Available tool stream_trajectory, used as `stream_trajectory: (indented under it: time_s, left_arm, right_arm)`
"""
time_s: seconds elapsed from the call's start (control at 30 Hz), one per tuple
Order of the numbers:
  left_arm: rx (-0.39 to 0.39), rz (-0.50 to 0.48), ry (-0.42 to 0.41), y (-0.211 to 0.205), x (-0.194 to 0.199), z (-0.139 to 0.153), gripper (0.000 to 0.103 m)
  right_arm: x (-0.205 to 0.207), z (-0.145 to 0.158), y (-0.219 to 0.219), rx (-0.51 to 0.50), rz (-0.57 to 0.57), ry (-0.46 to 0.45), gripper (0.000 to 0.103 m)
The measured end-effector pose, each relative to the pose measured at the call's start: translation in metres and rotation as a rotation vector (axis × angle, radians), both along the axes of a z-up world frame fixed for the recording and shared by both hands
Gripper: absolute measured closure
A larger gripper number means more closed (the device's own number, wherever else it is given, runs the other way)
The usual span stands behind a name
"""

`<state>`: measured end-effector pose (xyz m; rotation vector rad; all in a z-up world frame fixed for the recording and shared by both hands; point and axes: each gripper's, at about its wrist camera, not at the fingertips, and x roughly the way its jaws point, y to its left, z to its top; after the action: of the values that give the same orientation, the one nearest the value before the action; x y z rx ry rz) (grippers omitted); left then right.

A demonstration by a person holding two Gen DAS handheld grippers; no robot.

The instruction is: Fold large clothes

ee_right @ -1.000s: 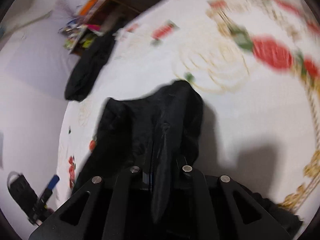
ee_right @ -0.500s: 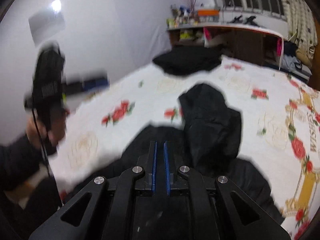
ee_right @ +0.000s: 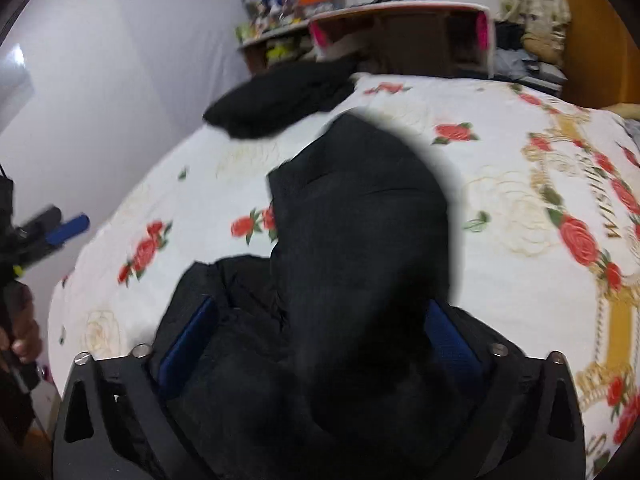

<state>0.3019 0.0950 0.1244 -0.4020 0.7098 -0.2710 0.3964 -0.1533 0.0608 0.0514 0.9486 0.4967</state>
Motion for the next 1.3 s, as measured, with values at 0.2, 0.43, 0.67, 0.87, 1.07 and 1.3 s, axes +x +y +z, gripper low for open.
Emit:
stream_trajectory:
  time_s: [0.2, 0.43, 0.67, 0.87, 1.07, 1.3]
  left_arm:
    - [0.031, -0.009, 0.023, -0.004, 0.020, -0.015, 0.030]
    - [-0.024, 0.002, 0.049, -0.009, 0.007, -0.023, 0.030]
    - [0.031, -0.054, 0.159, -0.052, 0.001, -0.072, 0.027]
    - [0.028, -0.065, 0.295, -0.061, -0.038, -0.139, 0.027]
    - [-0.048, -0.017, 0.340, -0.042, -0.074, -0.151, 0.027]
    - [-0.192, 0.089, 0.391, -0.029, -0.073, -0.160, 0.026]
  right_arm:
    - [-0.046, -0.002, 0.039, -0.168, 0.075, -0.189, 0.098]
    - [-0.132, -0.024, 0.067, -0.370, 0.429, -0.220, 0.098]
    - [-0.164, -0.076, 0.029, -0.451, 0.464, -0.072, 0.097]
    - [-0.182, -0.072, -0.001, -0.343, 0.313, -0.071, 0.054]
    - [-0.206, -0.054, -0.063, -0.037, 0.070, 0.072, 0.039]
    - [-0.181, -0.067, -0.139, 0.472, -0.431, 0.257, 0.035]
